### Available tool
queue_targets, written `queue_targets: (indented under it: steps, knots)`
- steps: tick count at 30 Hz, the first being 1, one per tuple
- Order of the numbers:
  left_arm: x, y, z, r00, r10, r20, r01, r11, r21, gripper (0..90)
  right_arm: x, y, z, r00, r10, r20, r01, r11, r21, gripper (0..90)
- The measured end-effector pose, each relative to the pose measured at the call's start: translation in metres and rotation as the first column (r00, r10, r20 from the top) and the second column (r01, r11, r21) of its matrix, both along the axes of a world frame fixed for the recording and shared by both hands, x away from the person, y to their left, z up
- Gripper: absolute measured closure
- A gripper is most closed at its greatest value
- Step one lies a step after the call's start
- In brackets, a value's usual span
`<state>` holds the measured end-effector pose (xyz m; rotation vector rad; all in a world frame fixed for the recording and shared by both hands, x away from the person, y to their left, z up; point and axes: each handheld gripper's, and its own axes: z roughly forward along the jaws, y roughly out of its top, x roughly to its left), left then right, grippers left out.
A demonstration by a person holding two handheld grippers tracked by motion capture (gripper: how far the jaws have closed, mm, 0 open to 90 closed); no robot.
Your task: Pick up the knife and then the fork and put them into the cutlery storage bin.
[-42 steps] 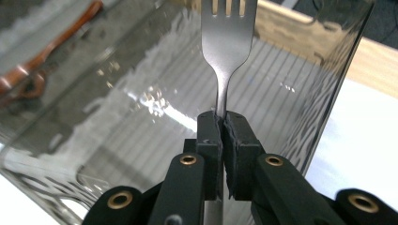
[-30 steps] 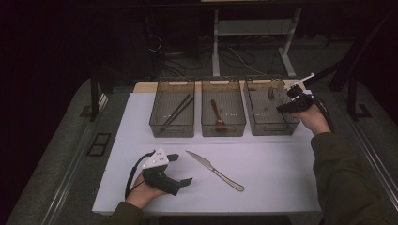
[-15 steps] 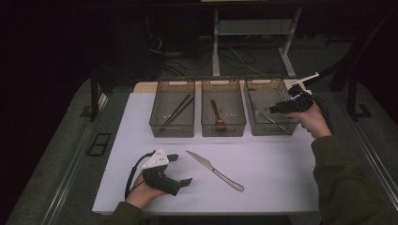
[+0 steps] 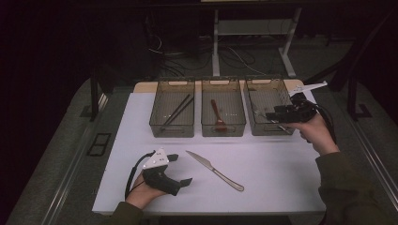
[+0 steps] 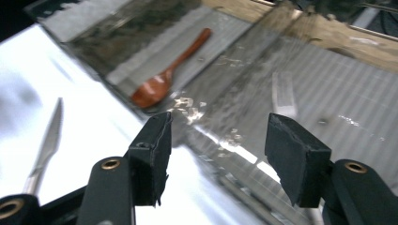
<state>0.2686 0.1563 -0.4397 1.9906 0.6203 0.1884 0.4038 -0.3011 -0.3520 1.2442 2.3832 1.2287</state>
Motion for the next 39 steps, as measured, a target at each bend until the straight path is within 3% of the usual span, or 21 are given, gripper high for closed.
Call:
queue_targets:
  steps: [6,9,14,21,29,39]
  knots:
    - [0.0,-0.001,0.0,1.0,0.001,-0.002,-0.001,1.0,0.001,0.0,-0.023,0.016,-0.002,0.9983,0.055,0.021,-0.055,0.998,0.012,38.6]
    - [0.0,-0.001,0.0,1.0,0.001,-0.002,-0.001,1.0,0.002,0.0,-0.031,0.025,-0.007,0.9967,0.079,0.019,-0.078,0.997,-0.009,38.3]
    - [0.0,0.0,0.0,1.0,0.003,0.001,-0.003,1.0,0.0,0.0,-0.041,0.041,-0.015,0.9928,0.117,-0.024,-0.118,0.993,-0.02,38.2]
    - [-0.001,0.001,0.0,1.0,0.004,0.002,-0.004,1.0,0.002,0.0,-0.05,0.057,-0.019,0.9872,0.152,-0.048,-0.154,0.987,-0.037,38.1]
    - [-0.001,0.001,0.001,1.0,0.004,0.005,-0.004,1.0,0.003,0.0,-0.06,0.079,-0.026,0.9748,0.213,-0.067,-0.217,0.974,-0.065,38.0]
    - [-0.001,0.001,0.001,1.0,0.001,0.004,-0.001,1.0,0.004,0.0,-0.07,0.112,-0.031,0.9549,0.266,-0.132,-0.28,0.954,-0.108,38.7]
